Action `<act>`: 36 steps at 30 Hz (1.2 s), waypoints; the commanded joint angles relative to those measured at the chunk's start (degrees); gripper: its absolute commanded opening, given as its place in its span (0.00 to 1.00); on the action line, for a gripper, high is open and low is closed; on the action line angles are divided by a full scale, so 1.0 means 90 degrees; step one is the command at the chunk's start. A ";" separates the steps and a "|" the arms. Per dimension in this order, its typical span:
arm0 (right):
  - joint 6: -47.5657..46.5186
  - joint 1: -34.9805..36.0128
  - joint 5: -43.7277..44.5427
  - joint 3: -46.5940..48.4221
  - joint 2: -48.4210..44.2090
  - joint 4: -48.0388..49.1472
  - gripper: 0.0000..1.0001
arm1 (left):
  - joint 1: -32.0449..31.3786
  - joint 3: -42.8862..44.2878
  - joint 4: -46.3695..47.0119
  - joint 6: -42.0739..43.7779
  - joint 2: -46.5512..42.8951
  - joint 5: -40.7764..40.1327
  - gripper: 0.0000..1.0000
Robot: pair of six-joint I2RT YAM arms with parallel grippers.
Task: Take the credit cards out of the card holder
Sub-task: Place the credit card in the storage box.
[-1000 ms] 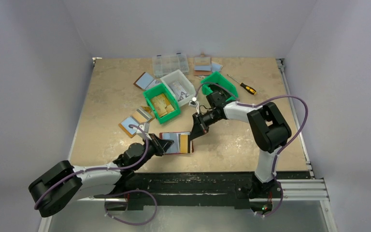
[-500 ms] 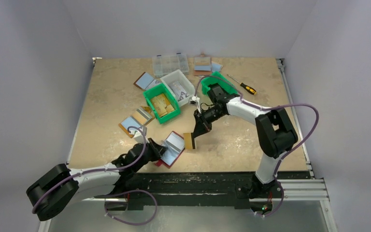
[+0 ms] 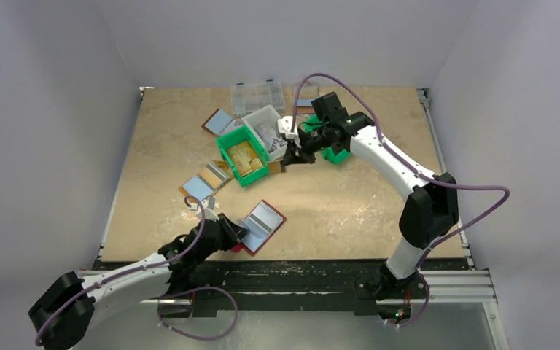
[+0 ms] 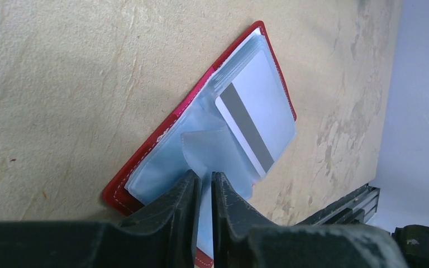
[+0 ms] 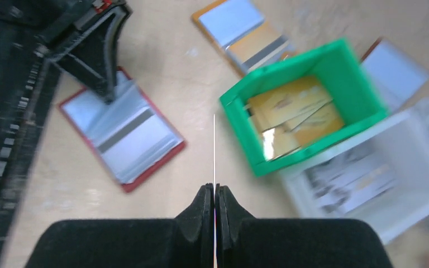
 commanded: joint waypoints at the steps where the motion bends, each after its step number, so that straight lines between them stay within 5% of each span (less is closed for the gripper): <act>1: -0.2545 0.0505 0.0625 0.0765 0.0162 -0.0297 0.00 | 0.0012 0.0158 -0.1206 -0.0009 -0.0141 0.0175 0.21; 12: -0.4545 0.1093 0.1392 0.2457 0.1213 -0.0164 0.00 | 0.0011 0.0830 -0.3087 0.0107 -0.0983 -0.0029 0.38; 18: -0.5130 0.1363 0.1953 0.2486 0.1801 0.0335 0.00 | 0.0012 0.1526 -0.4276 0.0080 -0.1836 -0.0402 0.47; 20: -0.5123 0.1363 0.1977 0.2486 0.1940 0.0553 0.00 | 0.0005 0.1828 -0.4756 0.0035 -0.2204 -0.0593 0.58; 27: -0.5394 0.1380 0.2087 0.2311 0.2252 0.0785 0.00 | 0.0010 0.2060 -0.4774 0.0095 -0.3122 -0.0714 0.69; 36: -0.5256 0.1469 0.2300 0.1883 0.2706 0.1655 0.02 | 0.0003 0.2423 -0.4965 0.0151 -0.3405 -0.0913 0.69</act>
